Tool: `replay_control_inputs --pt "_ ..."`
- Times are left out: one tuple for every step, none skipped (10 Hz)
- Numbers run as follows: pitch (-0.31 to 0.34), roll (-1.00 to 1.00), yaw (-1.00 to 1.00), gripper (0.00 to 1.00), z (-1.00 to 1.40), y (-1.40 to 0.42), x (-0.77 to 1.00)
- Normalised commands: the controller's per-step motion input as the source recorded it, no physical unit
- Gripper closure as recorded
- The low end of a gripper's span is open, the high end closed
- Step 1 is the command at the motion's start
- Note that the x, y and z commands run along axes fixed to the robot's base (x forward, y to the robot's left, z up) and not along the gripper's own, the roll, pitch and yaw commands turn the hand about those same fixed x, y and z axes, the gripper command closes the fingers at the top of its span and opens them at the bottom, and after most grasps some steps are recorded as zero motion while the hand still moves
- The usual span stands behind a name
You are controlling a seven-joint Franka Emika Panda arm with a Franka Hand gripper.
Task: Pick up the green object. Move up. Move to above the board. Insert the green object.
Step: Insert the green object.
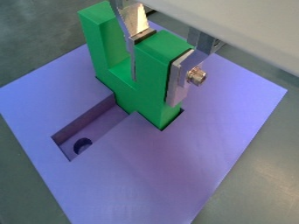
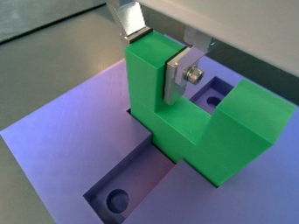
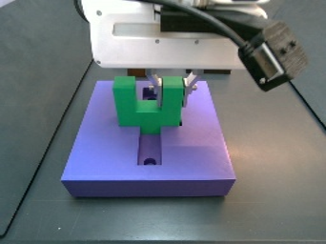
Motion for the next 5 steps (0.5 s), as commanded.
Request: replay_control_inputs --pt "-0.074 0.18 0.00 1.00 -0.86 0.00 -0.14" --pt "-0.097 0.17 0.00 1.00 -0.89 0.00 -0.19" --pt "-0.087 0.12 -0.03 1.00 -0.77 -0.05 -0.11" --pt "0.000 0.00 0.00 1.00 -0.05 0.03 0.00" --pt "0.000 0.00 0.00 1.00 0.00 0.00 0.00"
